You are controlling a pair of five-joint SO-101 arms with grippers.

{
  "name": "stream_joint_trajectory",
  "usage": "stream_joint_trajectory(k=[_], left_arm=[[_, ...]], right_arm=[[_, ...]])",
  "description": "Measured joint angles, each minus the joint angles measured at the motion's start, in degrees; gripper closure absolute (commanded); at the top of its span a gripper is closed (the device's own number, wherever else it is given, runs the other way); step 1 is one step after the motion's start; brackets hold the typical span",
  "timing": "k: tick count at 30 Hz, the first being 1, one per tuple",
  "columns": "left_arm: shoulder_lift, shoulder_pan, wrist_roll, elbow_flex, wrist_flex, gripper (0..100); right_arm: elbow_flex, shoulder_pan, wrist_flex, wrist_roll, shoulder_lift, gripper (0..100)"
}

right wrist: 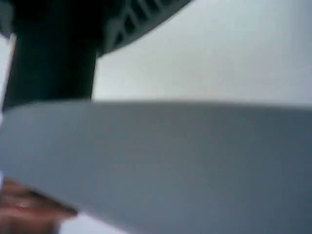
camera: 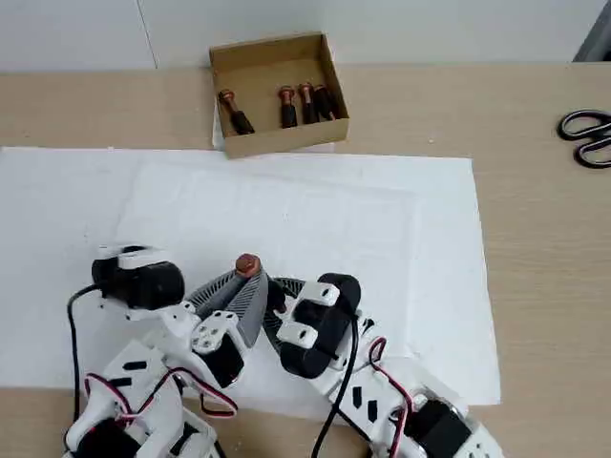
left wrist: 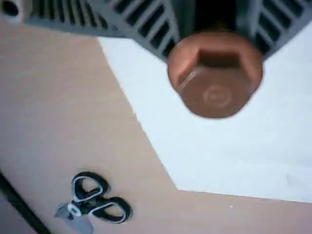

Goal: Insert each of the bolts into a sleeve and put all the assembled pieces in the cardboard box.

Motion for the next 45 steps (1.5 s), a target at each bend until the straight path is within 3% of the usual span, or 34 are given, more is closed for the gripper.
stream_joint_trajectory(k=[12, 18, 26, 37, 45], left_arm=[[-0.2, 0.1, -3.6, 1.9, -0.6, 98], [-0.2, 0.0, -4.1, 2.3, -0.6, 77], [-0.2, 0.0, -4.6, 3.1, -0.6, 77], [0.1, -9.1, -17.3, 4.8, -4.0, 77], [0.1, -9.4, -15.6, 1.8, -5.8, 77]], right_arm=[[0.4, 0.1, -0.6, 0.0, 0.2, 99.5], [0.4, 0.1, -0.6, 0.0, 0.2, 99.5], [0.4, 0.1, -0.5, 0.0, 0.2, 99.5], [1.1, -0.2, -1.6, 0.2, 0.0, 99.5], [2.7, -0.2, -1.8, 0.2, 0.0, 99.5]])
